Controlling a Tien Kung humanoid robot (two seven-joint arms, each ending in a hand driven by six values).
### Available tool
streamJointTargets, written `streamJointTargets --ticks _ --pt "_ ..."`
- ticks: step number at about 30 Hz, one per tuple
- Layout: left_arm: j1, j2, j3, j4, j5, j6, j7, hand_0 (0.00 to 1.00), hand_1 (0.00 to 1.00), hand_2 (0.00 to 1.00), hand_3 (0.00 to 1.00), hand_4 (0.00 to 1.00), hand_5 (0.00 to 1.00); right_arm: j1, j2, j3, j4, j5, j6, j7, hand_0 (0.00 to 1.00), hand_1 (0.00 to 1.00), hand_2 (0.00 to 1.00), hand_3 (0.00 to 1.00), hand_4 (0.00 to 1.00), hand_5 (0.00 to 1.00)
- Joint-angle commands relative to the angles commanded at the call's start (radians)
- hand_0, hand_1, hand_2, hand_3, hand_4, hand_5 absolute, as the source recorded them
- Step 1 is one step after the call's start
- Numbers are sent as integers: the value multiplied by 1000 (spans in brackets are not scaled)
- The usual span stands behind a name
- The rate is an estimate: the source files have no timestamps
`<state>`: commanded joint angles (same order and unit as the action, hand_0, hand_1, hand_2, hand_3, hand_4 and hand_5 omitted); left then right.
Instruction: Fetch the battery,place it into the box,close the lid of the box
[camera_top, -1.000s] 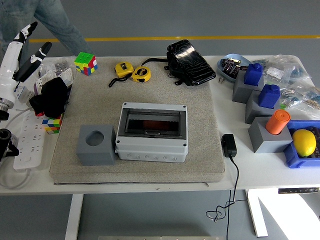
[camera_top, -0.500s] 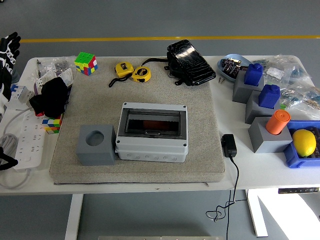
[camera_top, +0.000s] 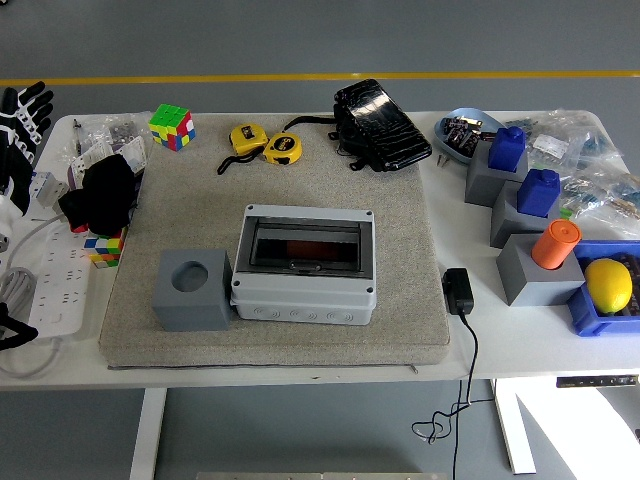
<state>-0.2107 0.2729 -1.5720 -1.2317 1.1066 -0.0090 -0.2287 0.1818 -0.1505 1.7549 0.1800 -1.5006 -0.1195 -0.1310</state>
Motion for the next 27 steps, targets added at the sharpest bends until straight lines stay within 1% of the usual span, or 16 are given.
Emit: streamJointTargets --ticks 6,19,27 --pt "2 3 -2 -1 -4 5 0 935 934 883 881 998 998 1 2 2 0 -1 0 0 841 786 765 823 998 998" --pt "1 -4 0 -7 -19 5 -7 937 930 885 879 998 998 3 5 1 0 3 0 1 841 786 765 823 998 998" --pt "1 -4 -3 -5 -23 6 -8 936 928 884 878 998 998 1 5 5 0 0 -1 0 841 786 765 823 998 998"
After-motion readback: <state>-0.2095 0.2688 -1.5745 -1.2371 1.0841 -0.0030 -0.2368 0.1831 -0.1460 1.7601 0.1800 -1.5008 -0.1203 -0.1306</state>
